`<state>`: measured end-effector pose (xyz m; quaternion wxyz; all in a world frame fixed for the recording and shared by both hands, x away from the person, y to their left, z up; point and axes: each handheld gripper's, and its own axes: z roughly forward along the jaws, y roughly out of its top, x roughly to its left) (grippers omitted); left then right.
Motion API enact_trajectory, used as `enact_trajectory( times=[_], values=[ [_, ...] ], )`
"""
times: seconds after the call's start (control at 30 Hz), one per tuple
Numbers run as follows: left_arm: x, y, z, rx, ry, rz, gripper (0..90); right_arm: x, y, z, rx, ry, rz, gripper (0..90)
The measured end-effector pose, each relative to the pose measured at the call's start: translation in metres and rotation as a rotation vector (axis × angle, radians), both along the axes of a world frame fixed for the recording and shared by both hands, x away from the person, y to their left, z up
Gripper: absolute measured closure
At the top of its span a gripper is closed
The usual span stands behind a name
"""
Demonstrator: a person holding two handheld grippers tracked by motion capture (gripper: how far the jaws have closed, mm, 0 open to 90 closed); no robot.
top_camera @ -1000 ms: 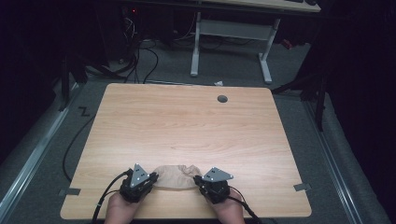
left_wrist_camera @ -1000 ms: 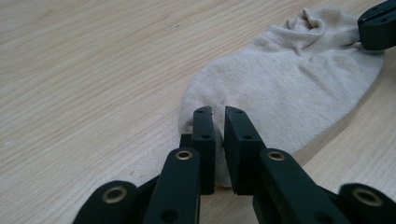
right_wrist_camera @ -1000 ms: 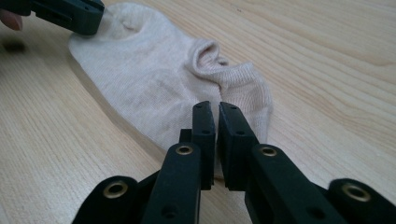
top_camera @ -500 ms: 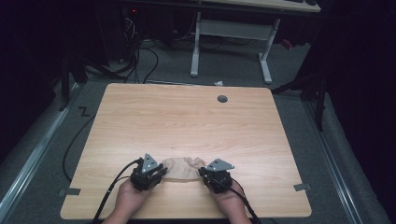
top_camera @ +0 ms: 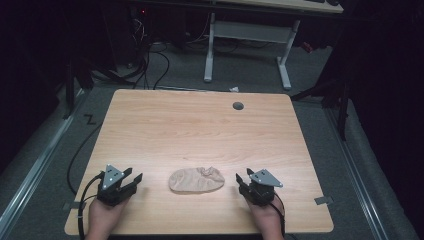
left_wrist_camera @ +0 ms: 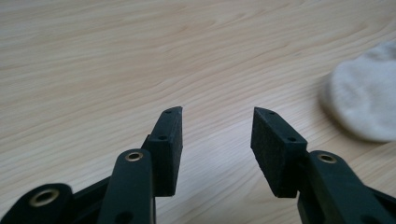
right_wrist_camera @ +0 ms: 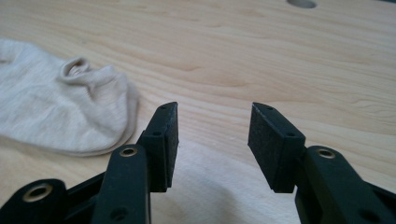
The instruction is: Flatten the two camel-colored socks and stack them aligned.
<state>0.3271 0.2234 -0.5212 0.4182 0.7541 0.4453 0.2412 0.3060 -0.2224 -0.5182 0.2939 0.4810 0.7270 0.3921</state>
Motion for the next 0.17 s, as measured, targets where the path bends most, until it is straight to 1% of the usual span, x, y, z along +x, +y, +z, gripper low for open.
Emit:
enact_trajectory(
  times=[0.07,0.13,0.17],
  values=[
    [0.0001,0.0024,-0.0016,-0.017,0.009,0.007,53.5,0.0009,-0.0023,0.0011,0.002,-0.019,-0.016,52.5],
    [-0.0004,0.001,-0.0018,-0.015,0.014,0.004,53.3,0.0014,-0.0029,0.0015,0.009,-0.022,-0.027,51.3],
    [-0.0006,-0.0007,-0.0012,-0.012,0.016,-0.005,52.8,0.0012,-0.003,0.0012,0.006,-0.022,-0.029,50.5]
  ],
)
